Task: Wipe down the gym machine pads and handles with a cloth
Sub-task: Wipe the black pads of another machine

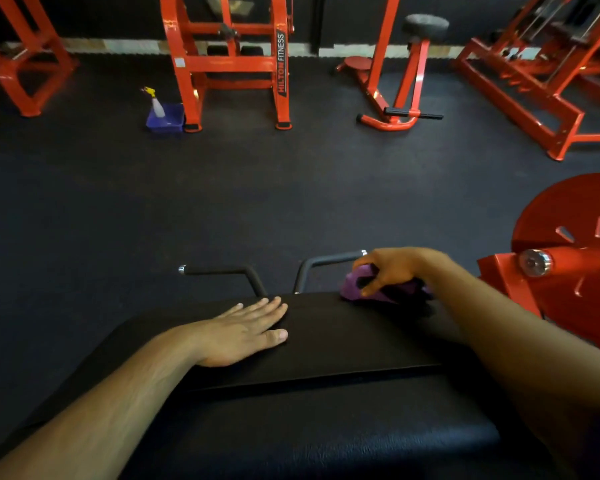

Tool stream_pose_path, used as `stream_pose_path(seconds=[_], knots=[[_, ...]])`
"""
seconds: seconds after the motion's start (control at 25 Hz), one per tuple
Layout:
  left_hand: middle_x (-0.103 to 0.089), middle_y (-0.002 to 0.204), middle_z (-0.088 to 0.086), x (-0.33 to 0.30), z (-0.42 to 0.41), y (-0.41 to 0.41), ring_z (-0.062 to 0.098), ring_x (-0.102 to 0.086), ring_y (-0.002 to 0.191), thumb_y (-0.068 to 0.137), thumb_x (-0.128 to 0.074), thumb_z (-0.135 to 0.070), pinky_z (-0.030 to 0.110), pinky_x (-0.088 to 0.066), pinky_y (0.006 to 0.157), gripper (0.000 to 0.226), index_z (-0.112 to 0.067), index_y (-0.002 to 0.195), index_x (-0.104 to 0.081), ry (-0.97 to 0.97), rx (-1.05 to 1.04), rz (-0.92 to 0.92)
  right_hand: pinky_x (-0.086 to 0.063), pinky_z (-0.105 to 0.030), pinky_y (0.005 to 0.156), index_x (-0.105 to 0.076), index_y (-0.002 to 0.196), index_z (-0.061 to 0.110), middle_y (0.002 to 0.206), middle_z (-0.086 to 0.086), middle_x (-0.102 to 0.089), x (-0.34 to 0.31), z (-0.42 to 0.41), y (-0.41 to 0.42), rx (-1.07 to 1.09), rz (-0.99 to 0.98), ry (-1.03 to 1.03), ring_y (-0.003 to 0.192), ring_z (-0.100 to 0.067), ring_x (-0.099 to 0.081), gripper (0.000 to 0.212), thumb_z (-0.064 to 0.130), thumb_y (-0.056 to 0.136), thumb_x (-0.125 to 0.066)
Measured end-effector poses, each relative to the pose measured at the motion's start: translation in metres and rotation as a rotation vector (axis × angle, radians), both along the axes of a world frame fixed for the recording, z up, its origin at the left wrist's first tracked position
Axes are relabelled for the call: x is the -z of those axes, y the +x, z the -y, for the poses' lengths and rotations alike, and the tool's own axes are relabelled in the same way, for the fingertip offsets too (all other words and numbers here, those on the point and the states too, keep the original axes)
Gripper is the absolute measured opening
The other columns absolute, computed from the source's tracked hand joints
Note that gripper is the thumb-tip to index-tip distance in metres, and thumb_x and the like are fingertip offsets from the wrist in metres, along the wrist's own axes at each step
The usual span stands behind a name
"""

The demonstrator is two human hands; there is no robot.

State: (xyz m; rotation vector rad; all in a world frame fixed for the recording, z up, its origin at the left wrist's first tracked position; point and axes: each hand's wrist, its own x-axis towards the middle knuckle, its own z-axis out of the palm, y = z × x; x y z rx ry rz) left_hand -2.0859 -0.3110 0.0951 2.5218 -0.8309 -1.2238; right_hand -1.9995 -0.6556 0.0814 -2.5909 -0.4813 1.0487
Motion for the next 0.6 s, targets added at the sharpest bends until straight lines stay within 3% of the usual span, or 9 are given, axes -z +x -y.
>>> stream_pose_path(seconds=[0.12, 0.2, 0.28, 0.36, 0.48, 0.6], knots=[[0.020, 0.166, -0.022, 0.002, -0.002, 0.002, -0.004, 0.023, 0.149, 0.059, 0.006, -0.101, 0.035, 0.011, 0.127, 0.120, -0.038, 0.161, 0.011, -0.020, -0.012, -0.009, -0.053, -0.037, 0.094, -0.067, 0.107, 0.036, 0.104, 0.011, -0.068, 0.000, 0.002, -0.002, 0.045, 0.041, 0.022, 0.100, -0.017, -0.065, 0.029, 0.036, 0.083, -0.082], [0.020, 0.164, -0.024, 0.000, -0.001, 0.002, -0.004, 0.023, 0.149, 0.056, 0.007, -0.104, 0.034, 0.011, 0.127, 0.124, -0.038, 0.161, 0.010, -0.004, -0.003, -0.017, -0.051, -0.025, 0.092, -0.067, 0.114, 0.026, 0.107, 0.008, -0.068, 0.017, -0.039, -0.008, -0.022, 0.115, 0.184, 0.099, -0.012, -0.064, 0.030, 0.032, 0.087, -0.078], [0.020, 0.164, -0.023, -0.002, 0.002, 0.002, -0.003, 0.022, 0.150, 0.076, -0.001, -0.092, 0.033, 0.011, 0.127, 0.102, -0.036, 0.162, 0.010, 0.022, -0.005, -0.019, -0.049, -0.022, 0.089, -0.065, 0.115, 0.029, 0.106, 0.011, -0.067, 0.023, -0.069, -0.012, -0.041, 0.126, 0.246, 0.097, -0.008, -0.063, 0.029, 0.032, 0.089, -0.076], [0.019, 0.166, -0.021, -0.004, 0.004, -0.001, -0.003, 0.022, 0.150, 0.089, -0.007, -0.079, 0.031, 0.012, 0.126, 0.086, -0.036, 0.162, 0.010, 0.014, -0.019, -0.023, -0.052, -0.029, 0.089, -0.063, 0.106, 0.039, 0.103, 0.012, -0.067, 0.015, -0.070, -0.007, -0.056, 0.088, 0.209, 0.095, -0.011, -0.064, 0.026, 0.035, 0.086, -0.078], [0.020, 0.167, -0.018, -0.009, 0.004, -0.002, -0.003, 0.024, 0.148, 0.087, -0.010, -0.078, 0.031, 0.012, 0.126, 0.089, -0.034, 0.161, 0.012, 0.036, 0.003, -0.057, -0.054, -0.034, 0.085, -0.064, 0.100, 0.039, 0.099, 0.009, -0.069, -0.012, -0.020, 0.004, -0.086, 0.040, 0.024, 0.093, -0.015, -0.066, 0.030, 0.034, 0.078, -0.084], [0.019, 0.168, -0.015, -0.019, 0.020, 0.013, -0.001, 0.017, 0.150, 0.091, -0.021, -0.079, 0.031, 0.006, 0.125, 0.091, -0.031, 0.163, 0.009, 0.137, 0.049, -0.053, -0.054, -0.038, 0.085, -0.066, 0.101, 0.037, 0.097, 0.010, -0.071, -0.040, 0.068, -0.002, 0.125, 0.160, -0.056, 0.090, -0.017, -0.068, 0.031, 0.034, 0.076, -0.085]])
